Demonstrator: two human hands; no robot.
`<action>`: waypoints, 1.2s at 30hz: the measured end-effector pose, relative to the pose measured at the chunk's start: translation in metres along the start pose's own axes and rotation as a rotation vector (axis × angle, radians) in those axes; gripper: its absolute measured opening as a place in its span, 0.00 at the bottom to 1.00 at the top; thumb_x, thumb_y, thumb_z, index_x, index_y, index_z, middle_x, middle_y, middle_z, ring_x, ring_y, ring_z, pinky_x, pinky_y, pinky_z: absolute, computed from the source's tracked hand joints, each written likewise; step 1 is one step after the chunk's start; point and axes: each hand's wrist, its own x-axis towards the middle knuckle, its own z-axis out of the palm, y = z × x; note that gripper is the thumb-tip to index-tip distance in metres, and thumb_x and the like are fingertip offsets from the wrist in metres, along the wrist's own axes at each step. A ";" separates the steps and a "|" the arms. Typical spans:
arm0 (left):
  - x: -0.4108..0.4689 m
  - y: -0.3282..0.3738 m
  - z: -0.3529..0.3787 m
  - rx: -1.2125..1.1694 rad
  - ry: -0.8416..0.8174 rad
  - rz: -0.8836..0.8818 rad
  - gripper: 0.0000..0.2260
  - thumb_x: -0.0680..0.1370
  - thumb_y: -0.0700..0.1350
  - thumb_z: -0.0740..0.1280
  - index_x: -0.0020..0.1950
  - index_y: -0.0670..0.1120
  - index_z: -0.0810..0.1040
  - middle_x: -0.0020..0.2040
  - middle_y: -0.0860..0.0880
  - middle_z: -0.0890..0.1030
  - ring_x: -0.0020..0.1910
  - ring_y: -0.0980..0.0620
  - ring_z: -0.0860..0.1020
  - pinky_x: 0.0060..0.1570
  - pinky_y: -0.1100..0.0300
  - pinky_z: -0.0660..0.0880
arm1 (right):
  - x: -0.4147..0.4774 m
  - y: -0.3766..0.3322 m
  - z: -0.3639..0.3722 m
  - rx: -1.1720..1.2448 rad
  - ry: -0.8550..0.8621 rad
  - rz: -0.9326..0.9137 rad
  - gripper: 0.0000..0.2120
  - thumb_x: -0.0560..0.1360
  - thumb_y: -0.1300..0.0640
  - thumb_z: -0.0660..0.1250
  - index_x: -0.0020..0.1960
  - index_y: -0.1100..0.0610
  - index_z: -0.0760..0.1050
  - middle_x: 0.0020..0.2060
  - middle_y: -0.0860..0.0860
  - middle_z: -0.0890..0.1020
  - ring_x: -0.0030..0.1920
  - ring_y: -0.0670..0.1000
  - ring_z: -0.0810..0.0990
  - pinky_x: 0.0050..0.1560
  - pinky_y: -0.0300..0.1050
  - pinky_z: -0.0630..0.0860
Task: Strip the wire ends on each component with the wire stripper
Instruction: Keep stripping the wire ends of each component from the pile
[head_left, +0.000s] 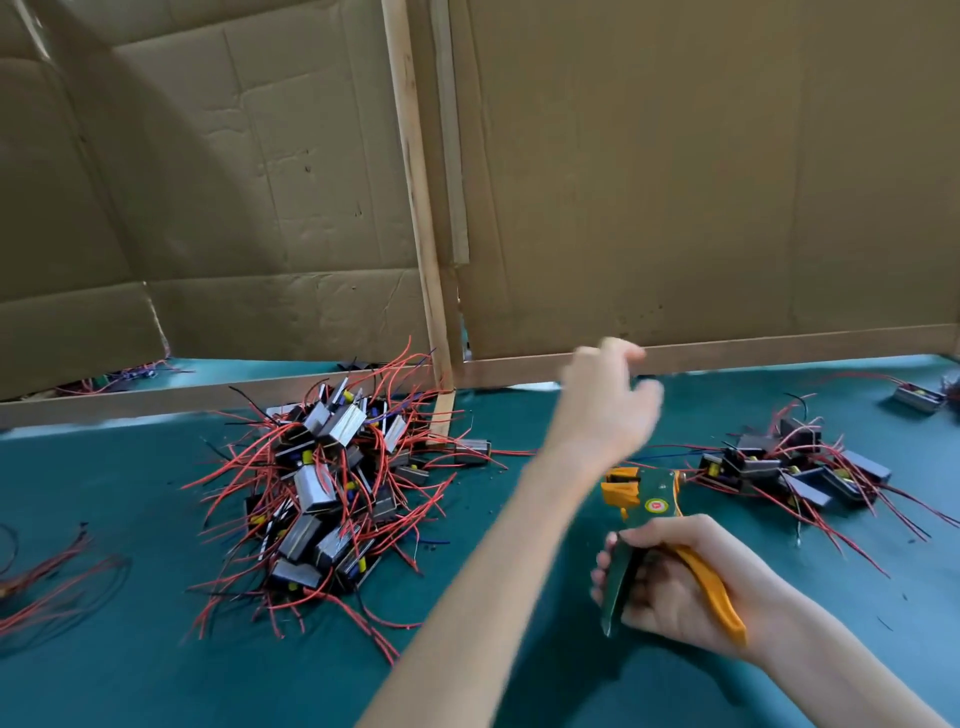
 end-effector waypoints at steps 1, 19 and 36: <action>0.003 -0.016 -0.020 0.161 0.062 -0.020 0.17 0.77 0.43 0.65 0.66 0.45 0.74 0.63 0.42 0.76 0.64 0.45 0.72 0.65 0.53 0.68 | -0.004 0.000 0.004 0.007 -0.020 0.013 0.06 0.61 0.67 0.69 0.38 0.67 0.80 0.39 0.64 0.81 0.38 0.64 0.83 0.42 0.58 0.81; -0.023 -0.122 -0.149 0.383 0.429 -0.154 0.05 0.76 0.45 0.70 0.48 0.46 0.84 0.39 0.51 0.80 0.38 0.50 0.75 0.39 0.59 0.67 | -0.007 0.000 0.010 -0.094 -0.052 0.052 0.09 0.59 0.71 0.70 0.39 0.68 0.79 0.38 0.65 0.79 0.37 0.64 0.82 0.42 0.59 0.81; -0.029 -0.130 -0.007 -0.135 0.218 -0.294 0.04 0.78 0.42 0.68 0.45 0.43 0.75 0.35 0.54 0.77 0.32 0.63 0.75 0.34 0.74 0.67 | -0.010 -0.009 0.005 -0.063 0.024 -0.076 0.05 0.64 0.65 0.67 0.38 0.67 0.79 0.38 0.64 0.80 0.36 0.63 0.82 0.42 0.59 0.82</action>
